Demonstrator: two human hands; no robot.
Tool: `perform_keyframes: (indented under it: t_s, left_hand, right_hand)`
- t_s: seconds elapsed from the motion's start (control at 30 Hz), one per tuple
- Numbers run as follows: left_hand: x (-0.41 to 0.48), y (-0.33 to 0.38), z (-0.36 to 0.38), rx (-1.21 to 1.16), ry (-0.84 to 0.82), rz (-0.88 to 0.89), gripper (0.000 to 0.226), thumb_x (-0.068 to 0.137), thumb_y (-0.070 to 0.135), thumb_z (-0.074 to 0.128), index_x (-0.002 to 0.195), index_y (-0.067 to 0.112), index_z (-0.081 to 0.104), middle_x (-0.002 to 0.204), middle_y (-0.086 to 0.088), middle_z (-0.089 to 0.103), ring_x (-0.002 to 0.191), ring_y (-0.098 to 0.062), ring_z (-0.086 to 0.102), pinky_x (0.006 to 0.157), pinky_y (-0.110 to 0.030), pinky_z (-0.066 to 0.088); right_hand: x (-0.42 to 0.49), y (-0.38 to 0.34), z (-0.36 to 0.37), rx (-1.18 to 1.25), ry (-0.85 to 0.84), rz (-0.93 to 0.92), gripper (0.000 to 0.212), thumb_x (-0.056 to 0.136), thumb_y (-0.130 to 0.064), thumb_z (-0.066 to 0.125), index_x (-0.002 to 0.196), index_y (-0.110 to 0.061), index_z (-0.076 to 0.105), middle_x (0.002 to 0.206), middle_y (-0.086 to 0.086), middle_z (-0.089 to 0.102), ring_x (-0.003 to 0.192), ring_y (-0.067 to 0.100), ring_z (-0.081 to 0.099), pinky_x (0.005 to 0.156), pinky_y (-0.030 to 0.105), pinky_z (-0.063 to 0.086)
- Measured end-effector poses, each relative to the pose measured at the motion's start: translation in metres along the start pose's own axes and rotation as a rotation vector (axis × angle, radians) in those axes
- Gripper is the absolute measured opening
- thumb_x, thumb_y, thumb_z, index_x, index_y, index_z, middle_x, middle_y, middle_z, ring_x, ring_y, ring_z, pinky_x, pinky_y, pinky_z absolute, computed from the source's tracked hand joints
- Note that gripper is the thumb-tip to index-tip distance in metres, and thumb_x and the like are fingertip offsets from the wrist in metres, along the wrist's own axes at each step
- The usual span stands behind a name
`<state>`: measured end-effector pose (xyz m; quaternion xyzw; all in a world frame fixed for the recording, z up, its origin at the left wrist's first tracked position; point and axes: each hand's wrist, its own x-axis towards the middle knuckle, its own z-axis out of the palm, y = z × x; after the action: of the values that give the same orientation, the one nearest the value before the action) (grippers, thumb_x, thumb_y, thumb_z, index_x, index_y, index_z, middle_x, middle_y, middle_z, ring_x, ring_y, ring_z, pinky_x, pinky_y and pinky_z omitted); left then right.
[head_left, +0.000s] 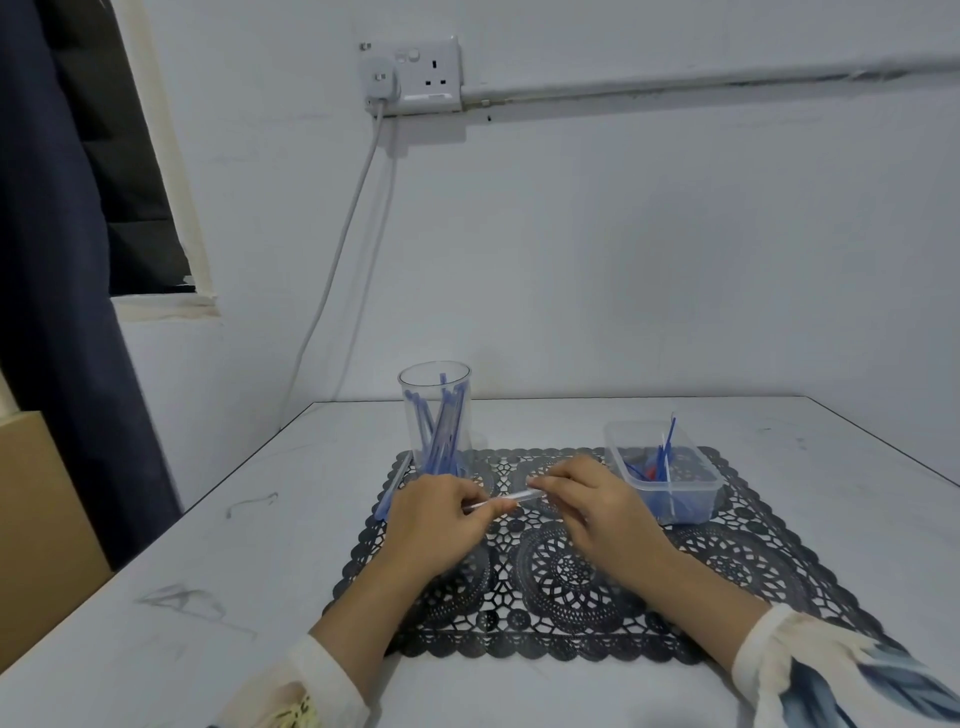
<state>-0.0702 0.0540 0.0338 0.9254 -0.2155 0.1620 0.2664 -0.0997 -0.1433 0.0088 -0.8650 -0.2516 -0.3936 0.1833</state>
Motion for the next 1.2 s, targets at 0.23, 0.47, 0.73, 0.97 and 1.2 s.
perform_keyframes:
  t_s: [0.23,0.47,0.73,0.97,1.2]
  left_hand:
    - [0.002,-0.003,-0.003,0.017,-0.039,-0.038,0.046,0.077,0.066,0.055,0.06,0.025,0.066,0.056,0.0,0.062,0.053,-0.01,0.051,0.058,-0.03,0.046]
    - [0.004,-0.008,0.0,0.047,0.0,-0.002,0.052,0.078,0.068,0.051,0.069,0.021,0.071,0.058,-0.001,0.063,0.051,-0.008,0.047,0.053,-0.024,0.038]
    - [0.005,-0.011,-0.004,0.096,0.007,0.024,0.049,0.08,0.068,0.049,0.073,0.024,0.072,0.059,0.003,0.064,0.057,-0.01,0.057,0.055,-0.023,0.042]
    - [0.004,-0.012,-0.007,0.096,-0.003,0.067,0.04,0.081,0.063,0.053,0.078,0.028,0.072,0.059,0.006,0.064,0.057,-0.007,0.056,0.052,-0.017,0.038]
    - [0.004,-0.018,-0.005,0.029,-0.003,0.107,0.035,0.078,0.062,0.057,0.077,0.03,0.072,0.054,0.008,0.061,0.048,-0.004,0.05,0.049,-0.014,0.029]
  right_hand:
    - [0.0,0.003,0.001,0.025,-0.018,-0.019,0.032,0.076,0.004,0.061,0.107,-0.004,0.068,0.091,0.005,0.06,0.085,0.009,0.052,0.076,0.014,0.044]
    - [0.0,0.004,0.004,-0.005,-0.071,0.045,0.031,0.081,-0.002,0.06,0.111,-0.005,0.066,0.095,0.004,0.057,0.081,0.008,0.051,0.075,0.011,0.04]
    - [0.0,0.007,0.004,-0.016,-0.085,0.145,0.025,0.084,-0.01,0.058,0.106,-0.007,0.069,0.092,0.004,0.056,0.078,0.014,0.054,0.067,0.026,0.051]
    - [0.003,0.002,0.0,-0.035,-0.131,0.123,0.031,0.09,-0.026,0.045,0.097,-0.008,0.069,0.088,0.001,0.062,0.078,0.014,0.059,0.072,0.026,0.052]
    - [0.003,0.001,-0.004,-0.066,-0.249,0.074,0.036,0.089,-0.028,0.035,0.101,-0.011,0.065,0.09,0.0,0.064,0.08,0.015,0.06,0.071,0.027,0.054]
